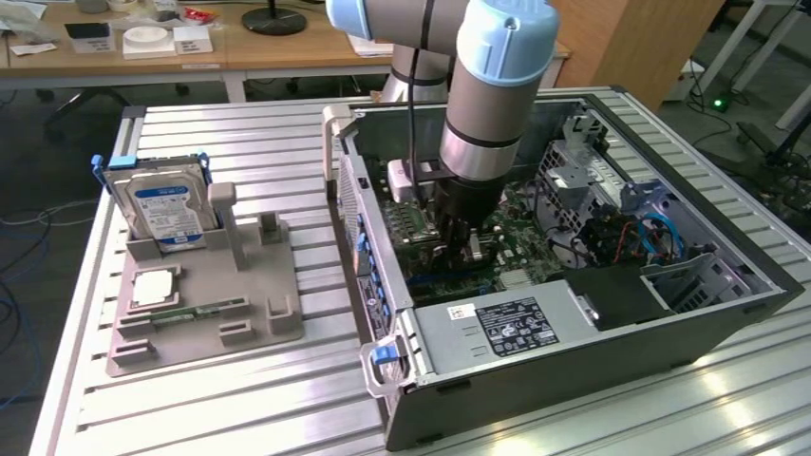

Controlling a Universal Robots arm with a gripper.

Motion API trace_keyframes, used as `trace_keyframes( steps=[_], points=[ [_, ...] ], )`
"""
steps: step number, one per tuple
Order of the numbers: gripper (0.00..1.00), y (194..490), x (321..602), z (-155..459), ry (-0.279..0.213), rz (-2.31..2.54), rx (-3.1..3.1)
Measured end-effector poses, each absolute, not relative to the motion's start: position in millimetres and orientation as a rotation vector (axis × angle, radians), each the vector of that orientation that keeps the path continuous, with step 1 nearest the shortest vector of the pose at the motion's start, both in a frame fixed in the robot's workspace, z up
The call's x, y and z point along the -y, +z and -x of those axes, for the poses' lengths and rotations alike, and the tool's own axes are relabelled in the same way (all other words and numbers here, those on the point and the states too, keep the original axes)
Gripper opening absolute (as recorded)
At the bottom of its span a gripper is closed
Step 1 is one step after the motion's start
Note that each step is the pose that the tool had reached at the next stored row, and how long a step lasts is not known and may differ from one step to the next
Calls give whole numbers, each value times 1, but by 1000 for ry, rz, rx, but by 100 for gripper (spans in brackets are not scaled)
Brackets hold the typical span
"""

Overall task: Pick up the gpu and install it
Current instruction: 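Insert the gpu into the slot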

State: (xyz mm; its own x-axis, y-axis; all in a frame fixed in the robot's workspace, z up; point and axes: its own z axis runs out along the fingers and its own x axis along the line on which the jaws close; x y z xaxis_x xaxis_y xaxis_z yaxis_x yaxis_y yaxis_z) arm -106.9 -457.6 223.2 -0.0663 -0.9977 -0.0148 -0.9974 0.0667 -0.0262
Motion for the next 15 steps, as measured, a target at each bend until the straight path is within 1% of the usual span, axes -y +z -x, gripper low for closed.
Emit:
trace_keyframes(
  steps=[15],
  points=[
    [28, 223, 458, 108, -14, 2127, -2273]
  ],
)
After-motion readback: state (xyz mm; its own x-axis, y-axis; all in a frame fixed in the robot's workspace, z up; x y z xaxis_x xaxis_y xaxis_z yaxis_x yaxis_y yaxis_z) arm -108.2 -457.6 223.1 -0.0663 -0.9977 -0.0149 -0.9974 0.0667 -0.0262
